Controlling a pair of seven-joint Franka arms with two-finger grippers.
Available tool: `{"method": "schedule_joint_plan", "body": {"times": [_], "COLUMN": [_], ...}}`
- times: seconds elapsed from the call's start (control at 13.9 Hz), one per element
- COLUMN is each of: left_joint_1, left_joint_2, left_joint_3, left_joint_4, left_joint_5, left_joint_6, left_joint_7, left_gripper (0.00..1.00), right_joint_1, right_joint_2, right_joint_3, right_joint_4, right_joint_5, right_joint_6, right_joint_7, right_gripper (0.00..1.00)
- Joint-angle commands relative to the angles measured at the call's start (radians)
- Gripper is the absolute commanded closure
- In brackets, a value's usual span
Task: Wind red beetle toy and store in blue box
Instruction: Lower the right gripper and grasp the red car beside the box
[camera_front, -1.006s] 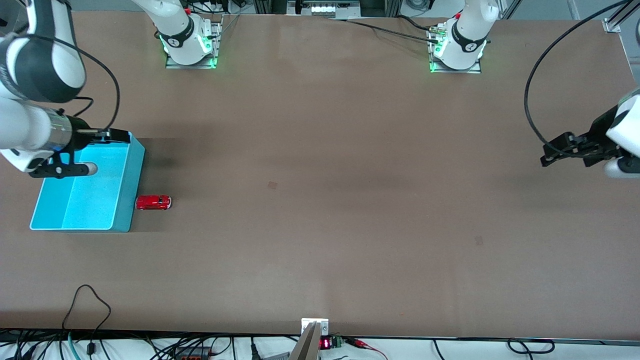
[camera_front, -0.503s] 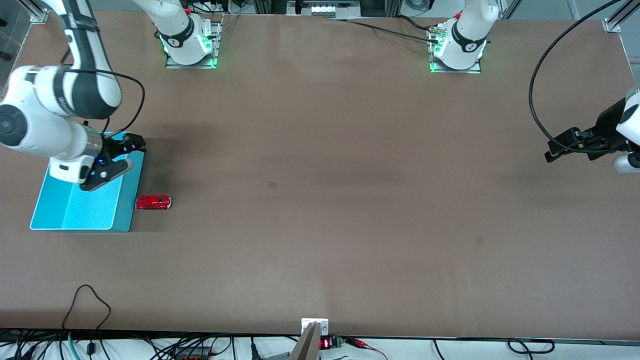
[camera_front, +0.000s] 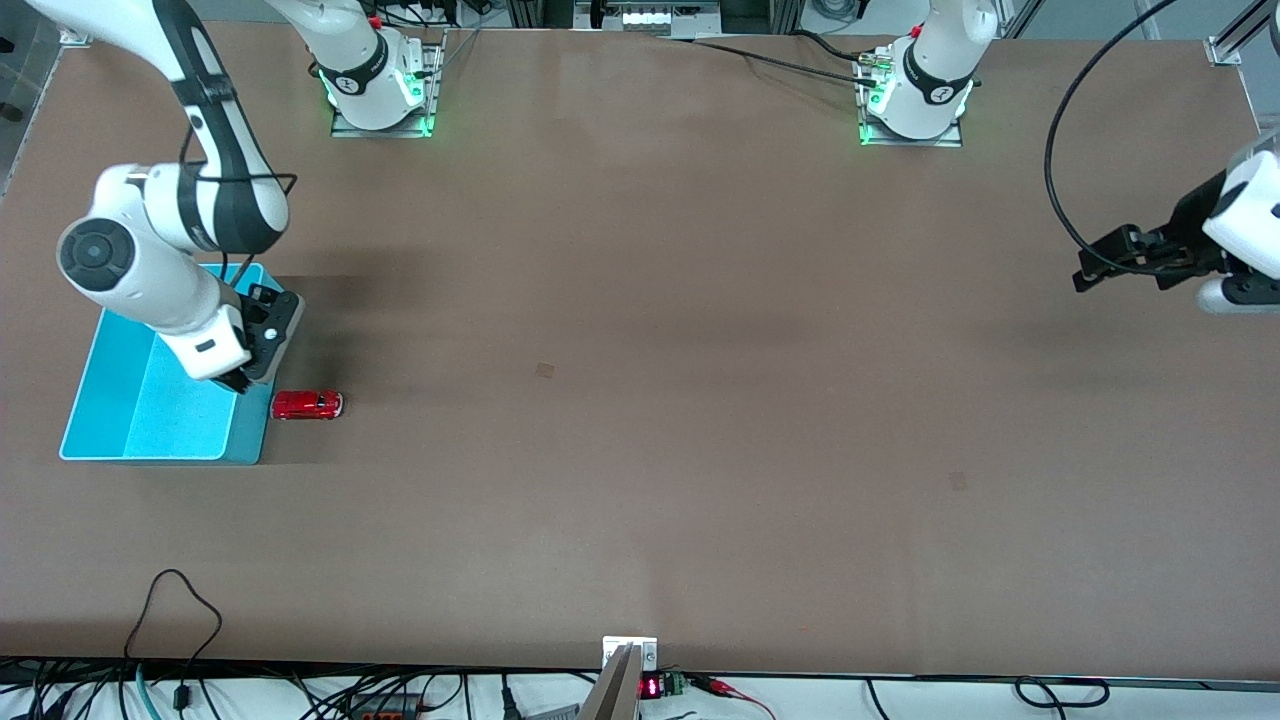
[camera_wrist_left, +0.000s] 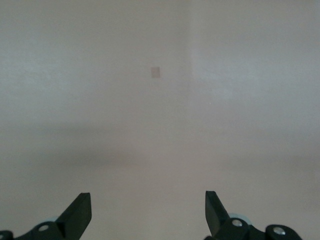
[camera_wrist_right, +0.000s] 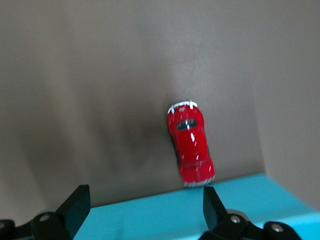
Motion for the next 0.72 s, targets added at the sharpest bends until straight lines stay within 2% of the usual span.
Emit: {"method": "schedule_joint_plan", "body": {"times": [0.0, 0.65], "left_joint_1": [0.017, 0.017], "left_joint_2": [-0.045, -0.019], "left_joint_3": [-0.025, -0.017], "left_joint_4": [-0.052, -0.019], "left_joint_5": [0.0, 0.0], "left_joint_6": [0.03, 0.022], "left_joint_7": [0.023, 0.021], "left_gripper": [0.0, 0.0], "right_joint_1": [-0.026, -0.055], "right_joint_2": [0.084, 0.185], "right_joint_3": [0.027, 0.026], "right_joint_4": [0.002, 0.013], "right_joint_5": [-0.016, -0.016], "right_joint_6": [0.102, 0.269], "right_joint_7": [-0.114, -0.154], "right_gripper": [0.0, 0.0]}}
